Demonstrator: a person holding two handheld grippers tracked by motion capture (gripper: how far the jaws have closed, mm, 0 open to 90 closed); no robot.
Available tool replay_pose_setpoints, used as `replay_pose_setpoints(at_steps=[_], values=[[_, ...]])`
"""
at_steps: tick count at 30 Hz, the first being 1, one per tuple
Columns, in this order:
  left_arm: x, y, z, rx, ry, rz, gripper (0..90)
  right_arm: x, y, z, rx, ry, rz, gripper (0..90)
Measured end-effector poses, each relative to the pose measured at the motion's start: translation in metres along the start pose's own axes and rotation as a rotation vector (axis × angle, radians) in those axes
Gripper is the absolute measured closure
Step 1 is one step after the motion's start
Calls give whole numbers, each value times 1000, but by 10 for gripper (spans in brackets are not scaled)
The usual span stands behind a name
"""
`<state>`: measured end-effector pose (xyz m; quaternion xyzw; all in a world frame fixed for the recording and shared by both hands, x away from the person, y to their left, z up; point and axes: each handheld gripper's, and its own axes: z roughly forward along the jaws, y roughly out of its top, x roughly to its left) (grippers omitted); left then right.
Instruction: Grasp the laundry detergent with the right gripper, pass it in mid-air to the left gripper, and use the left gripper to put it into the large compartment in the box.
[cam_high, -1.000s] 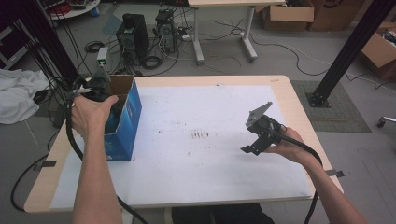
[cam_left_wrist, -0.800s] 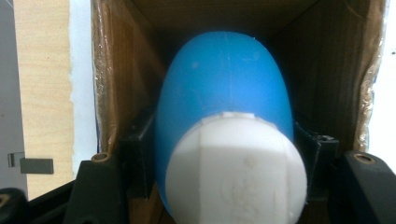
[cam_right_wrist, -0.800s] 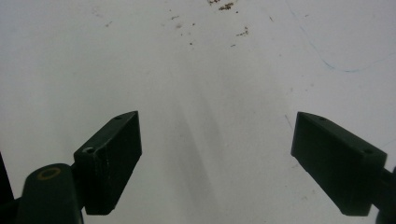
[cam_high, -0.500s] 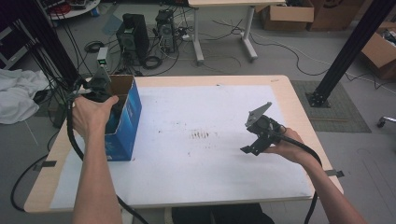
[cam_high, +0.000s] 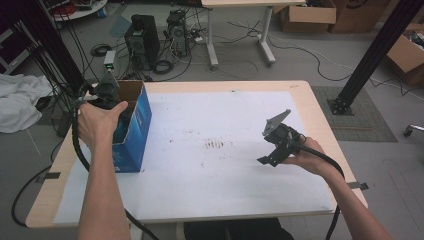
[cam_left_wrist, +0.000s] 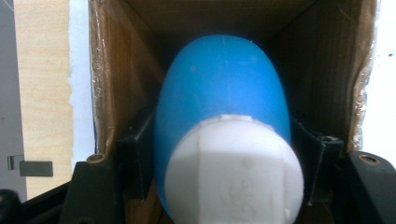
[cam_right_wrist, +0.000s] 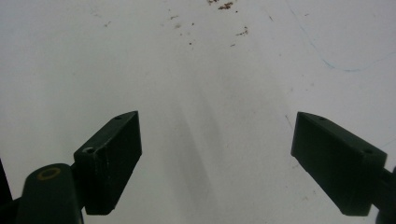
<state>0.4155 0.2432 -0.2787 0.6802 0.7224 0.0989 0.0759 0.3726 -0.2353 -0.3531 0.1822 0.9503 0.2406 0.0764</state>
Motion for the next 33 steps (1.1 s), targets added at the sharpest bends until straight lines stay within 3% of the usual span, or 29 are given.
replay_pose_setpoints(at_steps=[33], values=[[-1,-1,-8,-19,10,5,310,1,-1,1,7,-2,3,160]])
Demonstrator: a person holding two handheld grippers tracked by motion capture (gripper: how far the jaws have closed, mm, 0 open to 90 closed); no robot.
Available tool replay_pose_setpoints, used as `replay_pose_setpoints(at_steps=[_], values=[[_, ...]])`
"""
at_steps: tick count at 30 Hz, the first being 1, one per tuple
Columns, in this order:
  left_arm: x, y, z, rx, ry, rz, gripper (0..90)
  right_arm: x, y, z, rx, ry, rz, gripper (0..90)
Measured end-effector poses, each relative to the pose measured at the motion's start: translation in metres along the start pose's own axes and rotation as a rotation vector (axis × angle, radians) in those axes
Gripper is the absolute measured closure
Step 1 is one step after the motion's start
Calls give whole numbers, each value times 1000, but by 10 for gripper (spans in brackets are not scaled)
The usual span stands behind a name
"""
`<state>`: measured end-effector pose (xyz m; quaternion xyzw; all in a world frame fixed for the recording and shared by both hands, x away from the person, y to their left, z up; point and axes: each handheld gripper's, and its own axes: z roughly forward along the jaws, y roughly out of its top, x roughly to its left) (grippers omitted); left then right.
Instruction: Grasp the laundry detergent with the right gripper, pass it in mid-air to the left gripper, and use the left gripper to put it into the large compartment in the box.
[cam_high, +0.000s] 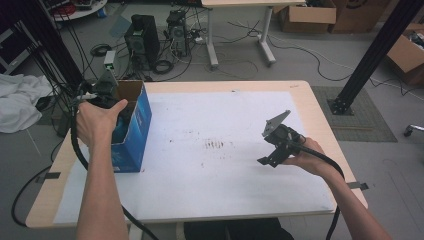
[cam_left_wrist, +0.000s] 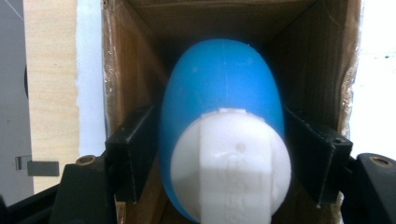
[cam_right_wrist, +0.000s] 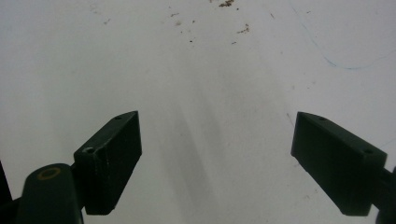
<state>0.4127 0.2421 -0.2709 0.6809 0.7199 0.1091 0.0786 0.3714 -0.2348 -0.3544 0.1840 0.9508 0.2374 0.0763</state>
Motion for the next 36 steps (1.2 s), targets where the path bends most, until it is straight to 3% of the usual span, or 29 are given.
replay_pose_setpoints(at_steps=[28,32,36], values=[[-6,0,-19,-34,22,12,232,1,-1,1,10,-6,-4,161],[-10,1,-28,-52,38,32,189,1,-1,0,9,-7,-2,160],[-21,3,-47,-84,52,93,172,1,0,-1,8,-9,-2,158]])
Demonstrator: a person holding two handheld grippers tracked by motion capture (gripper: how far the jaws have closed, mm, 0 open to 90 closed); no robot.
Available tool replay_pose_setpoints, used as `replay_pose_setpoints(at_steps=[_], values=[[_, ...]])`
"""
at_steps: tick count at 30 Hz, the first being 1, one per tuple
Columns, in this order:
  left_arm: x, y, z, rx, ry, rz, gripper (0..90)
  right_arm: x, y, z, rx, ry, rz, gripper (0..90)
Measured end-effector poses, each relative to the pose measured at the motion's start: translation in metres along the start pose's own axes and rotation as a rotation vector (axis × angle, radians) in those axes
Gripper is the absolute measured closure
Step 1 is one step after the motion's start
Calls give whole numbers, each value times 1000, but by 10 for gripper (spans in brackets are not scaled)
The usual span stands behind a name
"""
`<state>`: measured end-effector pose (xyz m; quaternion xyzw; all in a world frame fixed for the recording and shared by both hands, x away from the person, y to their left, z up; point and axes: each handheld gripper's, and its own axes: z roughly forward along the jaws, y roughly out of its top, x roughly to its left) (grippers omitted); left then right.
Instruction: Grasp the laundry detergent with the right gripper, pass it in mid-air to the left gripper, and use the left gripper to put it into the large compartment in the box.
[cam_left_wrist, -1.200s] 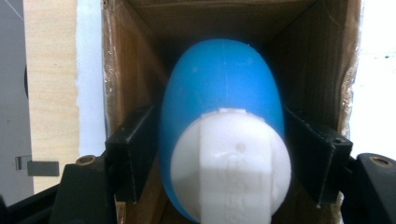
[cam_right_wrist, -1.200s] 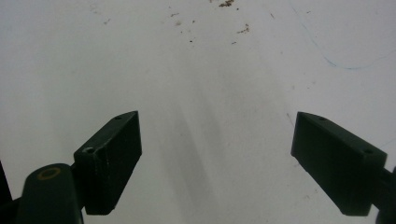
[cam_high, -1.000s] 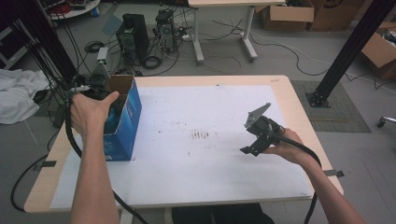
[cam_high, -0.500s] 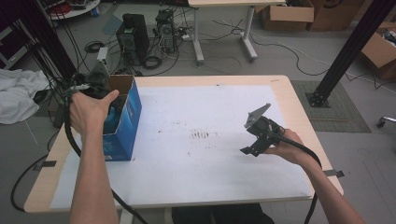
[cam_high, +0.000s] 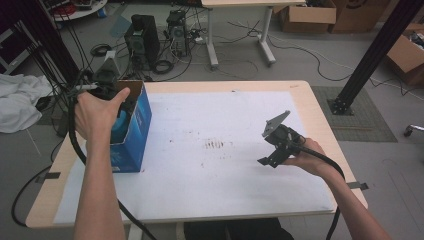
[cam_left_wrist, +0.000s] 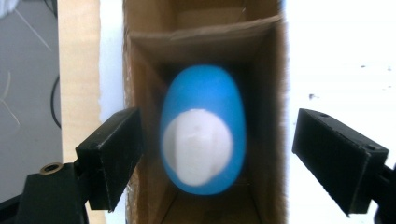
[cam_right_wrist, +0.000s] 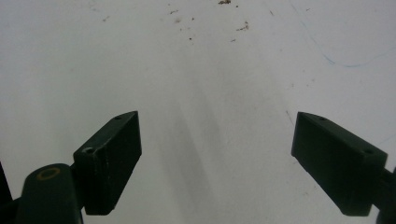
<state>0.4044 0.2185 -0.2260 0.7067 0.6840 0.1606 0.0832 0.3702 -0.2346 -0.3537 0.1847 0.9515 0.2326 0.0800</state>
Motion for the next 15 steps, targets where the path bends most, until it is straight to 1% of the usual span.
replay_pose_setpoints(at_steps=[1,4,5,6,7,8,9,11,12,13,14,15], values=[[-2,1,-4,-8,0,4,173,0,0,0,-1,-1,1,158],[-10,4,-17,-36,2,39,172,0,1,-1,-1,0,2,158],[-18,5,-29,-57,1,77,172,0,1,-1,0,0,3,158],[-18,5,-29,-57,1,77,172,0,1,-1,0,0,3,158],[-29,6,-39,-75,-9,128,171,0,1,-1,4,0,5,158],[-29,6,-39,-75,-9,128,171,0,1,-1,4,0,5,158],[-41,6,-47,-90,-33,183,171,0,1,-1,4,-1,8,158],[-53,6,-53,-105,-61,246,171,1,1,0,6,0,5,158],[-53,6,-53,-105,-61,246,170,1,1,0,6,0,5,158],[-66,4,-57,-120,-89,331,170,1,1,-1,9,0,6,158],[-66,4,-57,-120,-89,331,170,1,1,-1,9,0,6,158],[-77,2,-59,-126,-120,412,170,1,1,-2,12,0,7,158]])
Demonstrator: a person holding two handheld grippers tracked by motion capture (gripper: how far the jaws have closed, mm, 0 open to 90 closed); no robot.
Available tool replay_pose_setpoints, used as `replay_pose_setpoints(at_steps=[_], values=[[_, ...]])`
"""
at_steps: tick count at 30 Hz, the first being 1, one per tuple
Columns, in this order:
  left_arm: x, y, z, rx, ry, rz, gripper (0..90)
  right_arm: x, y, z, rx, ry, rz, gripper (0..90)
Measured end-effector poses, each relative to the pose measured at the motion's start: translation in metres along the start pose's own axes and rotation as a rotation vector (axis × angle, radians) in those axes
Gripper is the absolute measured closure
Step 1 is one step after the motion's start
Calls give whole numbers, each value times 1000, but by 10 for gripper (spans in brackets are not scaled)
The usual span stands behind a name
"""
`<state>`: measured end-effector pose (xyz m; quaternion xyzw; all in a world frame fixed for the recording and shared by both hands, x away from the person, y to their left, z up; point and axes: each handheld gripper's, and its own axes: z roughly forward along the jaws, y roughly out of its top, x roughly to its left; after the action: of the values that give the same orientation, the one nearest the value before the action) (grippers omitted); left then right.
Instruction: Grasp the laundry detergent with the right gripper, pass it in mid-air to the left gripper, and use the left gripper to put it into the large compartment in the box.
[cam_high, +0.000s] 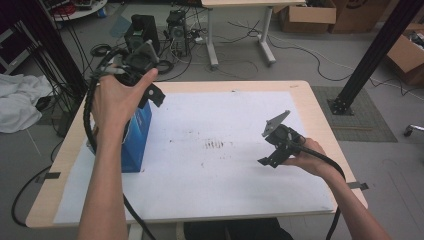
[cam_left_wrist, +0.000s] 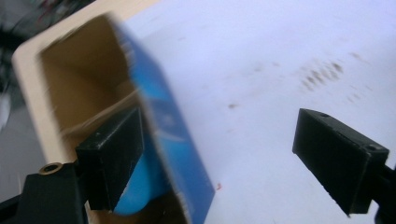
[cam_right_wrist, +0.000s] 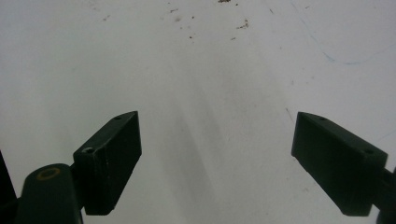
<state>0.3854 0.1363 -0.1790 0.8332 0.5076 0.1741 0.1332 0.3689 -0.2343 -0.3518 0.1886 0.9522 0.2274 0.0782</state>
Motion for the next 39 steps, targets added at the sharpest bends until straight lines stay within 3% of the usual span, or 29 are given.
replay_pose_setpoints(at_steps=[1,2,4,5,8,9,10,11,12,14,15,16,17,20,26,32,39], values=[[0,0,0,0,0,0,170,0,0,0,0,0,0,158],[-10,2,2,1,-33,57,170,0,-1,-2,-1,-5,3,158],[-18,3,7,-4,-73,113,170,-1,-1,-4,-2,-7,4,158],[-18,3,7,-4,-73,113,170,-1,-1,-5,-2,-8,7,158],[-36,4,21,6,-125,187,170,-1,-1,-7,3,-12,6,158],[-36,4,21,6,-125,187,170,-1,0,-8,3,-14,8,159],[-43,3,30,15,-141,222,171,-1,0,-9,2,-14,8,159],[-43,3,30,15,-141,222,170,-1,0,-10,2,-15,9,159],[-50,2,40,30,-164,251,170,-1,0,-10,3,-16,8,159],[-56,0,50,38,-180,272,171,-1,0,-11,4,-20,11,159],[-56,0,50,38,-180,272,171,-1,0,-12,3,-20,11,159],[-63,-3,63,51,-198,285,171,-1,0,-12,0,-20,12,159],[-63,-3,63,51,-198,285,171,-1,0,-12,0,-20,16,159],[-73,-9,88,84,-222,317,172,-1,0,-13,0,-24,13,159],[-81,-17,117,131,-246,331,172,-3,-1,-13,9,-25,18,160],[-88,-18,131,150,-249,350,174,-5,-2,-14,8,-26,18,160],[-92,-17,132,142,-252,360,173,-5,-1,-15,11,-33,19,160]])
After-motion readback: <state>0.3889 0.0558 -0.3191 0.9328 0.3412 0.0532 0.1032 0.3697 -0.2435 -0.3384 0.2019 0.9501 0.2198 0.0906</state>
